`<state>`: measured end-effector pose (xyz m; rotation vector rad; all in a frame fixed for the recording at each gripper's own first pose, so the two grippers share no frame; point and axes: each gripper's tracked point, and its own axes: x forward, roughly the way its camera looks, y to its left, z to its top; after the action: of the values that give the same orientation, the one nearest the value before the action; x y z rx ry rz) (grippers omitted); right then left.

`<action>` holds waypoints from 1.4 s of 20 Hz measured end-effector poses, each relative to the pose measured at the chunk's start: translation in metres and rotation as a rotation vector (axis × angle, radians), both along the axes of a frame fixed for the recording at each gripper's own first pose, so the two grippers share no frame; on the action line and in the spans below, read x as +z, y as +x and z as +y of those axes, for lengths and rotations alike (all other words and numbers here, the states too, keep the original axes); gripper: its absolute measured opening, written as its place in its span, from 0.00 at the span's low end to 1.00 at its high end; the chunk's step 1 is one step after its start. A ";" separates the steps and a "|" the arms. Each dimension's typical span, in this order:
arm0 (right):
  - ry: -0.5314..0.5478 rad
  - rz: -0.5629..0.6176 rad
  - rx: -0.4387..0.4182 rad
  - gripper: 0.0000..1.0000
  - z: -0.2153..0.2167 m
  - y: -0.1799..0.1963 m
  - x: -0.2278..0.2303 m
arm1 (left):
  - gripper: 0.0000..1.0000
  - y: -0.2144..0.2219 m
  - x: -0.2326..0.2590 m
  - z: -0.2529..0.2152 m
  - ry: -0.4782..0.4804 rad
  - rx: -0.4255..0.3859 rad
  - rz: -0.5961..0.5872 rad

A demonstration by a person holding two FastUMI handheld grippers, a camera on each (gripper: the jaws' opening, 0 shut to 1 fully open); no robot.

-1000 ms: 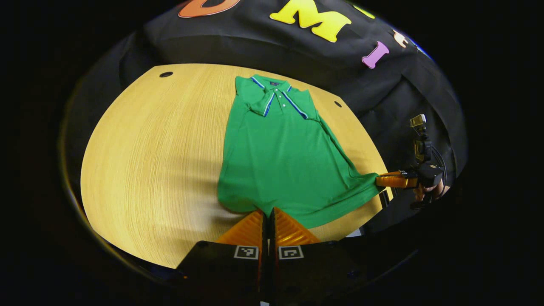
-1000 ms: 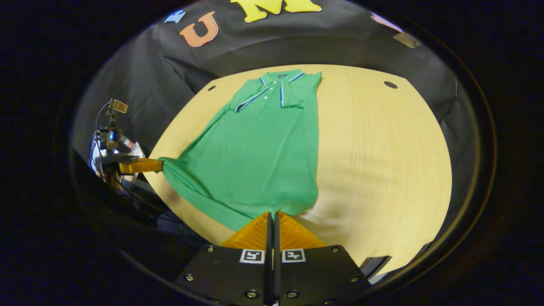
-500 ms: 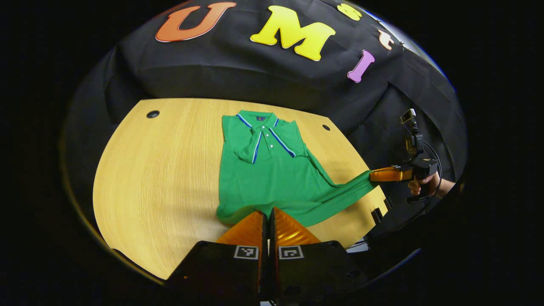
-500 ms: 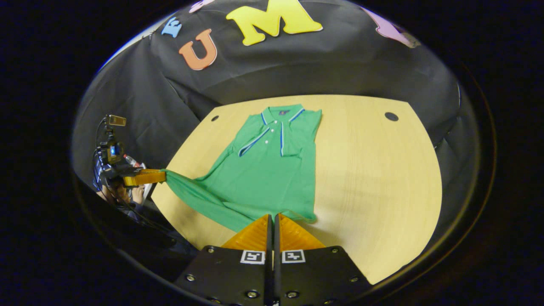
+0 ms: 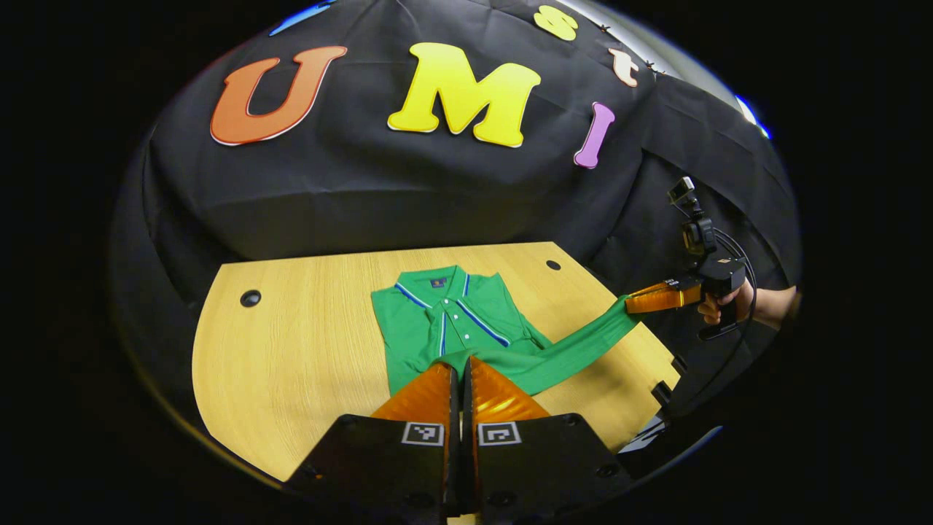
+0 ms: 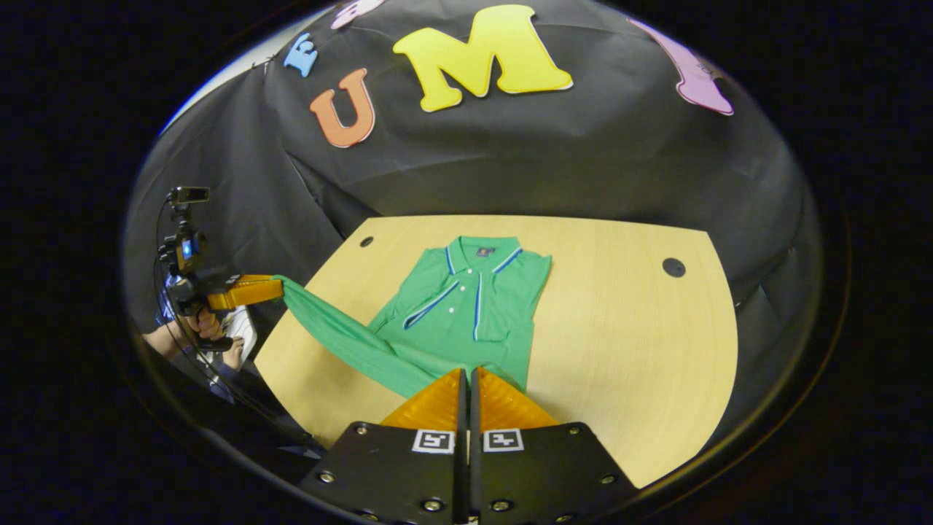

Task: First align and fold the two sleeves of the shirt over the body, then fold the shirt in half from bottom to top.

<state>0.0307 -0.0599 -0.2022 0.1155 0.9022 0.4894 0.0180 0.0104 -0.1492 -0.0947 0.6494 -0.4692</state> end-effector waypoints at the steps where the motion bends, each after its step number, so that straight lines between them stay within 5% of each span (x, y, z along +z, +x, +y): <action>1: -0.015 -0.013 -0.004 0.00 -0.001 0.011 0.001 | 0.03 0.008 0.004 0.003 0.007 0.001 -0.011; 18: -0.067 -0.293 -0.112 0.00 0.008 0.193 -0.018 | 0.03 0.174 -0.034 0.017 0.024 0.133 -0.178; 28: -0.063 -0.352 -0.203 0.00 0.006 0.273 -0.086 | 0.03 0.246 -0.098 0.039 0.057 0.247 -0.237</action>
<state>0.3042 -0.0542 -0.2881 0.0596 0.5534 0.2797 0.2638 0.0492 -0.2476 -0.0632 0.4104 -0.2185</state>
